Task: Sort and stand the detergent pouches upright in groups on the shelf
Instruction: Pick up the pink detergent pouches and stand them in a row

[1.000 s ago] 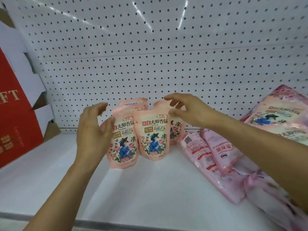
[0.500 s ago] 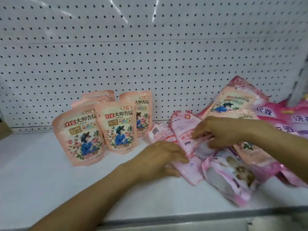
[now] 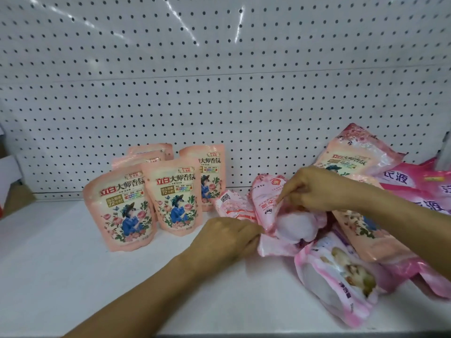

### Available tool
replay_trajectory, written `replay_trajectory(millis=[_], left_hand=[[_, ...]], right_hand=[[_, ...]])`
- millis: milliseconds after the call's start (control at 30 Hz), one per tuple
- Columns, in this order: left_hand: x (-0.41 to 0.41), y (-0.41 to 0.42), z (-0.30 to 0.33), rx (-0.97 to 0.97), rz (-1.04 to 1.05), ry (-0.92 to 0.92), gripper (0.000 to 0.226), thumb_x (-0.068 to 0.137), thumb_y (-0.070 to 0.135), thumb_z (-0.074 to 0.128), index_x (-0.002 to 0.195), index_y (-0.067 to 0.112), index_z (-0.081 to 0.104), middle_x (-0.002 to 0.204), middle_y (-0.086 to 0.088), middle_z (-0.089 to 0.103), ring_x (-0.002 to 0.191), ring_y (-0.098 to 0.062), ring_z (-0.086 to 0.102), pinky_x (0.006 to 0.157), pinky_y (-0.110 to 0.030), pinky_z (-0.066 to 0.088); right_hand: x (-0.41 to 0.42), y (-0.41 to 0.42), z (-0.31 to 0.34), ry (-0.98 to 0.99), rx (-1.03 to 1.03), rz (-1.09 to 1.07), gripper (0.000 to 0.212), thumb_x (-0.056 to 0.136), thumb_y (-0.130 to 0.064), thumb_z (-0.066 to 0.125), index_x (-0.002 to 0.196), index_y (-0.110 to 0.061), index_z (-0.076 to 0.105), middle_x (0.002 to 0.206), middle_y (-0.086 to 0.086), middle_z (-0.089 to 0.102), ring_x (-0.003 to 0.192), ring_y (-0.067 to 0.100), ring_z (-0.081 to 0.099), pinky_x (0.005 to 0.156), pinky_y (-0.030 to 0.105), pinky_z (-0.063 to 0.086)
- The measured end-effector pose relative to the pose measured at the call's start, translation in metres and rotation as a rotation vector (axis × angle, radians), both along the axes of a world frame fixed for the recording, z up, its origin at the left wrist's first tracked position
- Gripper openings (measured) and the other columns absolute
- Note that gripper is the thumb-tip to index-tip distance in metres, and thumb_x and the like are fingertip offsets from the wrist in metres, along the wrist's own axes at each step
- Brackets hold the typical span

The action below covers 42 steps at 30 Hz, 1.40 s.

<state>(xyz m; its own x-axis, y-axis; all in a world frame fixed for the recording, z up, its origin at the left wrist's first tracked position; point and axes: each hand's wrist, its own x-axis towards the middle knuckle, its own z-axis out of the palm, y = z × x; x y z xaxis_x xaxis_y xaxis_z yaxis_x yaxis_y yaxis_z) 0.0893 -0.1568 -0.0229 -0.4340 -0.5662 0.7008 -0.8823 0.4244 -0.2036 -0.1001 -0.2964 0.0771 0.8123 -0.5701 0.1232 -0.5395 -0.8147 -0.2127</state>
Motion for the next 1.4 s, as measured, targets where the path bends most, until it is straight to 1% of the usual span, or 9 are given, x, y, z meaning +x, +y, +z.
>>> replay_trajectory(millis=[133,333,600,700,800,933,1067,1267,1400], left_hand=[[-0.005,0.017,0.007,0.037,0.078,0.283,0.017,0.093,0.021,0.049,0.097,0.020,0.066,0.084,0.003,0.071,0.071,-0.015,0.065,0.058,-0.030,0.052],[-0.017,0.025,0.024,0.001,0.152,0.805,0.007,0.095,0.036,0.045,0.092,0.041,0.048,0.089,0.029,0.059,0.079,0.002,0.056,0.062,-0.013,0.041],[-0.022,0.021,0.056,-0.255,0.224,1.254,0.021,0.102,0.031,0.047,0.086,0.018,0.053,0.074,-0.008,0.059,0.067,-0.032,0.055,0.058,-0.044,0.050],[-0.010,0.023,0.058,-0.337,0.298,1.353,0.023,0.103,0.031,0.045,0.085,0.020,0.052,0.074,-0.008,0.060,0.063,-0.020,0.057,0.058,-0.039,0.052],[0.007,0.032,0.063,-0.461,0.367,1.372,0.025,0.104,0.024,0.044,0.084,0.011,0.050,0.071,0.000,0.054,0.054,-0.001,0.048,0.050,-0.017,0.044],[0.035,0.044,0.059,-0.538,0.536,1.326,0.023,0.104,0.025,0.041,0.091,0.009,0.051,0.079,0.005,0.052,0.062,0.002,0.048,0.060,-0.021,0.045],[0.051,0.053,0.044,-0.475,0.604,1.294,0.025,0.104,0.030,0.038,0.090,0.010,0.044,0.092,-0.014,0.050,0.076,-0.024,0.048,0.067,-0.040,0.045],[0.038,0.063,0.047,-0.428,0.505,1.383,0.030,0.099,0.032,0.046,0.125,0.019,0.042,0.126,-0.008,0.051,0.109,-0.019,0.058,0.098,-0.046,0.051],[-0.012,0.081,0.045,-0.633,0.531,1.214,0.044,0.094,0.013,0.052,0.134,0.020,0.034,0.141,-0.012,0.039,0.128,-0.016,0.044,0.109,-0.027,0.037]], right_hand=[[0.018,-0.017,0.025,-0.341,0.049,-0.026,0.015,0.092,-0.019,0.063,0.084,-0.023,0.075,0.086,-0.008,0.072,0.082,0.011,0.065,0.081,0.028,0.050],[0.063,-0.051,0.049,-0.575,0.158,-0.059,0.022,0.094,-0.010,0.058,0.093,0.010,0.068,0.085,0.026,0.069,0.068,0.025,0.068,0.073,0.045,0.061],[0.093,-0.067,0.050,-0.574,0.252,-0.059,0.017,0.093,-0.009,0.057,0.085,0.001,0.068,0.076,0.011,0.059,0.068,0.026,0.063,0.062,0.038,0.060],[0.088,-0.068,0.050,-0.504,0.252,-0.069,0.014,0.092,-0.010,0.057,0.097,-0.004,0.068,0.089,0.013,0.065,0.078,0.025,0.067,0.065,0.038,0.060],[0.078,-0.068,0.048,-0.405,0.068,-0.060,0.033,0.089,-0.020,0.061,0.121,-0.020,0.061,0.117,0.006,0.064,0.099,0.026,0.063,0.084,0.047,0.055],[0.059,-0.067,0.040,-0.430,-0.170,-0.137,0.062,0.088,-0.034,0.063,0.143,-0.028,0.035,0.144,0.006,0.040,0.123,0.027,0.050,0.096,0.048,0.045],[0.034,-0.064,0.031,-0.427,-0.180,-0.135,0.061,0.088,-0.037,0.062,0.142,-0.027,0.036,0.145,0.006,0.039,0.129,0.026,0.043,0.098,0.050,0.043],[-0.022,-0.057,0.020,-0.200,-0.084,-0.136,0.051,0.089,-0.042,0.061,0.136,-0.028,0.047,0.142,0.001,0.046,0.130,0.021,0.042,0.102,0.046,0.041],[-0.069,-0.059,0.009,-0.023,-0.033,-0.329,0.065,0.086,-0.048,0.062,0.142,-0.025,0.040,0.144,0.007,0.045,0.129,0.027,0.043,0.101,0.044,0.043]])
